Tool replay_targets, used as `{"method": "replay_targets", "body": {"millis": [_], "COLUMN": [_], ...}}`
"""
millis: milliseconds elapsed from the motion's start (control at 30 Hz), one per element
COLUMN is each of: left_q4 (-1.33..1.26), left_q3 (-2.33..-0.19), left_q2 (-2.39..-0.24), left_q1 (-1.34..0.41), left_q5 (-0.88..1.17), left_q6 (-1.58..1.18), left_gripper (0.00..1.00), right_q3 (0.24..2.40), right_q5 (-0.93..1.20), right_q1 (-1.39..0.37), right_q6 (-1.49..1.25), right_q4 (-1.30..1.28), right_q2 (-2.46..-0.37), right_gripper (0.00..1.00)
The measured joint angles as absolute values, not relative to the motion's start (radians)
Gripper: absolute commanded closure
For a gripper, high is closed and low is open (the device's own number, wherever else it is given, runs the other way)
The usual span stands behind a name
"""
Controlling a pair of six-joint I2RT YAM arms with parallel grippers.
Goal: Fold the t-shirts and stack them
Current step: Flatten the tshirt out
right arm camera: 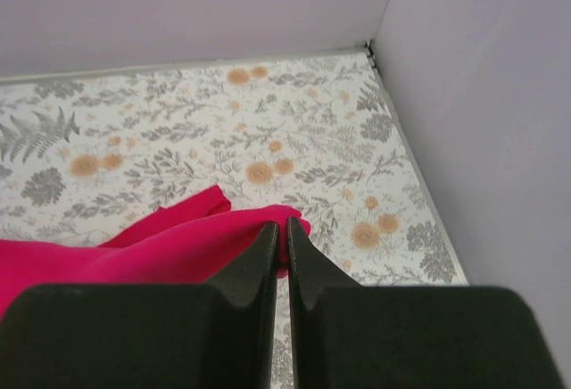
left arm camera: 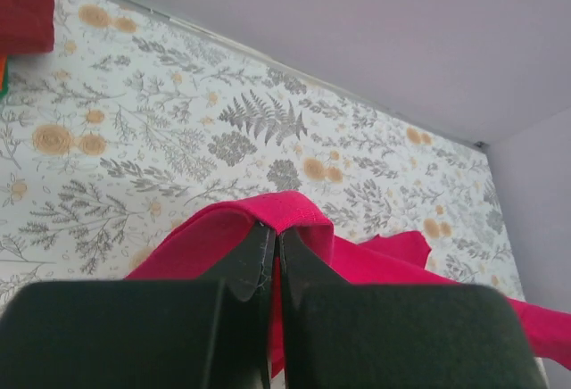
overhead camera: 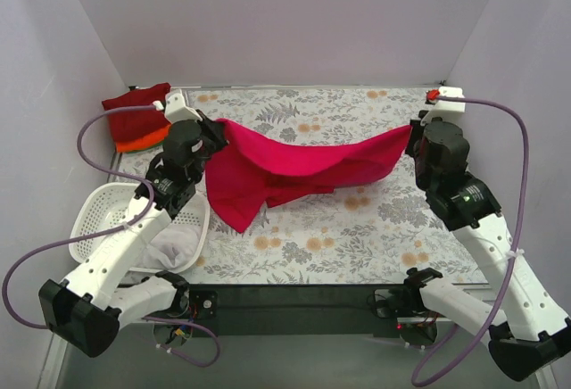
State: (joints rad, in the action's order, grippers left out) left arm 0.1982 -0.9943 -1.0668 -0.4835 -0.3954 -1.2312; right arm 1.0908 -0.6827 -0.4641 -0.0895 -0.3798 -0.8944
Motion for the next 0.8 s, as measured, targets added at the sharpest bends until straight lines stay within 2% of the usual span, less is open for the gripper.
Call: {"method": "replay_targets", "body": {"millis": [267, 533, 800], "left_q4": [0.205, 0.225, 0.258], "left_q3": [-1.111, -1.267, -1.398], "left_q2": [-1.069, -1.223, -1.256], "left_q1": [-0.38, -0.126, -0.091], "left_q5": [-0.34, -0.085, 0.112], "left_q6": [-1.183, -1.19, -1.192], "left_gripper": [1.0, 1.0, 1.0], "right_q3": [1.342, 1.625, 1.892], "right_q5": [-0.708, -0.754, -0.735], "right_q1": [-0.463, -0.453, -0.453], "right_q6": [0.015, 0.133, 0.22], "right_q4": [-0.35, -0.341, -0.348], "right_q2": [-0.936, -1.09, -1.167], "right_gripper": [0.99, 0.99, 0.99]}}
